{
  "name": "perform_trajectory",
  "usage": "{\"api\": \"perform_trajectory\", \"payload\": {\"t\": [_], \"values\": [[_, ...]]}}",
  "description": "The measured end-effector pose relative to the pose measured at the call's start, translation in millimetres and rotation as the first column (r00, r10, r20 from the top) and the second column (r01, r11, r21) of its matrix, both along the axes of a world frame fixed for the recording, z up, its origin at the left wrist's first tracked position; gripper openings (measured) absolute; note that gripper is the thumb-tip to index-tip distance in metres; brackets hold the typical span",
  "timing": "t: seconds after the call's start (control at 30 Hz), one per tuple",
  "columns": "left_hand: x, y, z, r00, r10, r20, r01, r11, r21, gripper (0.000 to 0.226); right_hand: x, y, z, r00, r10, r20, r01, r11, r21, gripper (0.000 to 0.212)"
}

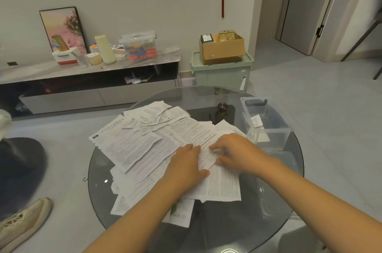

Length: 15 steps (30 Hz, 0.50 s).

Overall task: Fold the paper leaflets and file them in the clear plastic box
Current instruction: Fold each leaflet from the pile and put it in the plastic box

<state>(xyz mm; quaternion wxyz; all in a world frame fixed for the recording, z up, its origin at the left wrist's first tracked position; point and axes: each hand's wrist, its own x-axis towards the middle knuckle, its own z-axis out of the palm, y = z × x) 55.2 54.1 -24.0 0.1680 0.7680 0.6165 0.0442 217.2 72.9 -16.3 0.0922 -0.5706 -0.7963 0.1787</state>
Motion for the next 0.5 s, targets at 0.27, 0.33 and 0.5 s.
{"api": "perform_trajectory", "payload": {"t": [0.27, 0.33, 0.5], "values": [[-26, -7, 1, 0.981, -0.058, 0.188, 0.058, 0.998, 0.006, 0.030, -4, 6, -11, 0.981, 0.165, 0.107, -0.177, 0.977, 0.117, 0.031], [-33, -10, 2, 0.971, -0.049, 0.235, 0.056, 0.998, -0.022, 0.023, -2, 7, -13, 0.984, 0.169, 0.063, -0.175, 0.978, 0.111, 0.026], [-45, -21, 11, 0.957, -0.045, 0.286, 0.054, 0.998, -0.026, 0.010, 1, 3, -10, 0.969, 0.247, -0.006, -0.245, 0.964, 0.107, 0.017]]}}
